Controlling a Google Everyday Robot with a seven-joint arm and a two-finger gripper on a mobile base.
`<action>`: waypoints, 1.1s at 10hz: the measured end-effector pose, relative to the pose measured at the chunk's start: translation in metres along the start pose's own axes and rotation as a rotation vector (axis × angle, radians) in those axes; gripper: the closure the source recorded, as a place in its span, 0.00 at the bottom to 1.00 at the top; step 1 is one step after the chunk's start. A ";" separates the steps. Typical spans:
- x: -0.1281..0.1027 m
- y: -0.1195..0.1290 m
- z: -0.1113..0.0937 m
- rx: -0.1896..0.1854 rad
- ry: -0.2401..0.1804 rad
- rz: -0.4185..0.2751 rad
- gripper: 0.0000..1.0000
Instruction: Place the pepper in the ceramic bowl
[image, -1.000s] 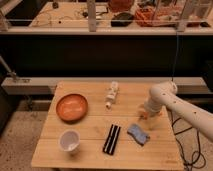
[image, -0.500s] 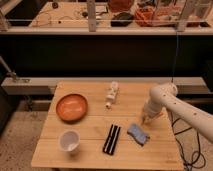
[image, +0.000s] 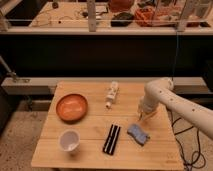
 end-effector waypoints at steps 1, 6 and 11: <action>-0.006 -0.004 -0.001 0.004 0.006 -0.011 1.00; -0.025 -0.019 -0.024 0.012 0.007 -0.040 1.00; -0.013 -0.025 -0.030 0.022 -0.004 -0.007 0.60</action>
